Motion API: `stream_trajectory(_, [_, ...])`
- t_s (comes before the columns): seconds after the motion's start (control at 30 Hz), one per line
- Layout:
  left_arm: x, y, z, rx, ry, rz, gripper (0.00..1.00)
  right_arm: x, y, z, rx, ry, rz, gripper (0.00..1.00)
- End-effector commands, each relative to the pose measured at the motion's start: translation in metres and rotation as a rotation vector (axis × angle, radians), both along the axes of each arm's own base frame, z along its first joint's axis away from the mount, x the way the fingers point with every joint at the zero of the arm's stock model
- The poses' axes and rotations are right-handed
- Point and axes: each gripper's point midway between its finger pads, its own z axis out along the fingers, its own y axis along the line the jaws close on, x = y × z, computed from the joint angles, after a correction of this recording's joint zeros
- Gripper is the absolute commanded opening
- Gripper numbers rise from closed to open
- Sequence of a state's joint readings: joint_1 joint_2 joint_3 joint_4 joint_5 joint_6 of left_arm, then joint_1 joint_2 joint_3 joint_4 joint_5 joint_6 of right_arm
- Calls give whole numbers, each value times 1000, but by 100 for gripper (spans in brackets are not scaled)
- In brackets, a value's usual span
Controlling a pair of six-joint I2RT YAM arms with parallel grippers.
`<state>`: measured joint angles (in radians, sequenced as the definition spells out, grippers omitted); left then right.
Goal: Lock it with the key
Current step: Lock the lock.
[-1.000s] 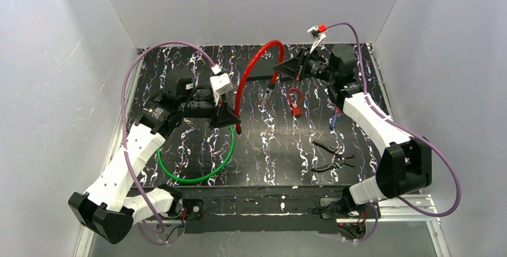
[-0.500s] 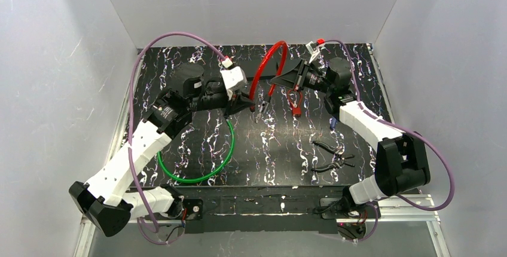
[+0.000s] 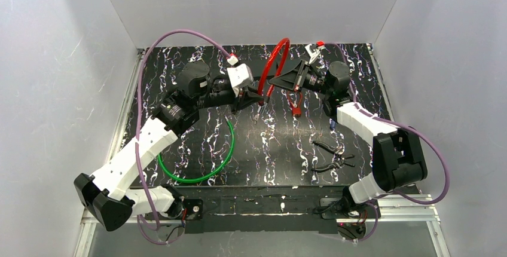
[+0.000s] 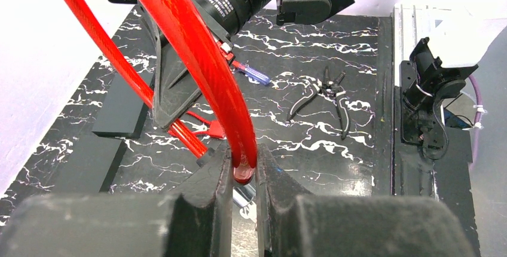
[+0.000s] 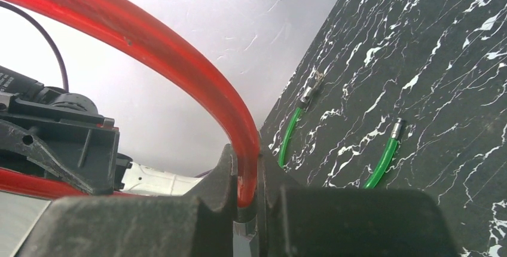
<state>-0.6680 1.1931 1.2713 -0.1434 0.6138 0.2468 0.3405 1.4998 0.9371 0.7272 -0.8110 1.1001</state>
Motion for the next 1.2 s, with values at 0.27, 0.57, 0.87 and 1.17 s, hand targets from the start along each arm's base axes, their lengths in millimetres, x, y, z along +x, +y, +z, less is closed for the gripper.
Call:
stream_trajectory(0.27, [2, -6, 10, -35, -62, -9, 0, -15, -1, 25, 86, -41, 54, 1])
stream_trajectory(0.57, [-7, -1, 8, -28, -47, -17, 0, -18, -2, 30, 121, -41, 62, 1])
stream_trajectory(0.87, [-11, 2, 5, -17, -32, -21, 0, -18, -2, 31, 128, -40, 60, 1])
stream_trajectory(1.17, [-2, 0, 8, -44, -64, 12, 0, -22, -3, 36, 200, 13, 81, 1])
